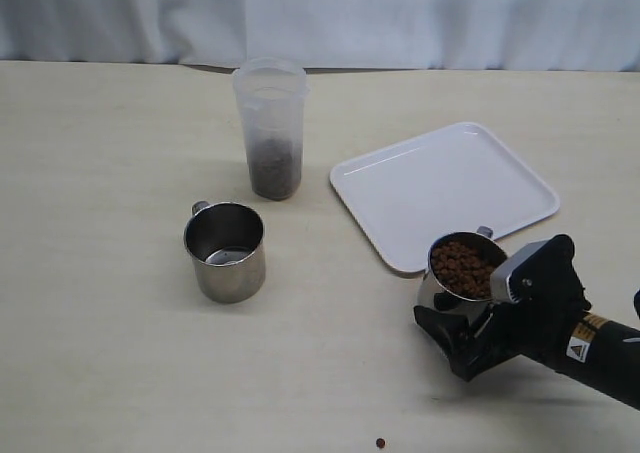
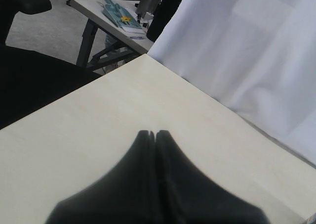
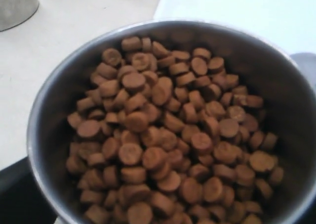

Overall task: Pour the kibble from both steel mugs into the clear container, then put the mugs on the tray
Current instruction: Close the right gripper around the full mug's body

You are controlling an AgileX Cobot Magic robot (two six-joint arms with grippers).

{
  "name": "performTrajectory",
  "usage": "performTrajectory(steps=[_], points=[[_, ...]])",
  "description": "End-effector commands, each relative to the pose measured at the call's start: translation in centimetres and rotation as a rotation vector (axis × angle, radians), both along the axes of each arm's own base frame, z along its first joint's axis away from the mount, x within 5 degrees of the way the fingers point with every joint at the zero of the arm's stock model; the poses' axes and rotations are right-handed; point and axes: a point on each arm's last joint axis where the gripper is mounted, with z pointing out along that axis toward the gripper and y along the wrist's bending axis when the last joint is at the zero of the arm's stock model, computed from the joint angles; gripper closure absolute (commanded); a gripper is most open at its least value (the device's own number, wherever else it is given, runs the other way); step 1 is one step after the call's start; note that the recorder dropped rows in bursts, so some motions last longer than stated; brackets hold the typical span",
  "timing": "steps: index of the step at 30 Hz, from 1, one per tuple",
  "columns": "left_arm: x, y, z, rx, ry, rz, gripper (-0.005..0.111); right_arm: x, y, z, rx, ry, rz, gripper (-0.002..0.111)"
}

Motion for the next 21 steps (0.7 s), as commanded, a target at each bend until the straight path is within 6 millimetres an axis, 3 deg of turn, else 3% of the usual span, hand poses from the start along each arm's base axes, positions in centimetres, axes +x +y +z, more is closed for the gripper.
performTrajectory(steps=[1, 21], points=[[0.0, 0.0, 0.0, -0.011, -0.006, -0.004, 0.107, -0.1, 0.1, -0.2, 0.005, 0.003, 0.012, 0.038], [0.0, 0.0, 0.0, -0.011, -0.006, -0.004, 0.107, 0.9, 0.7, 0.0, 0.032, -0.033, 0.061, 0.039]])
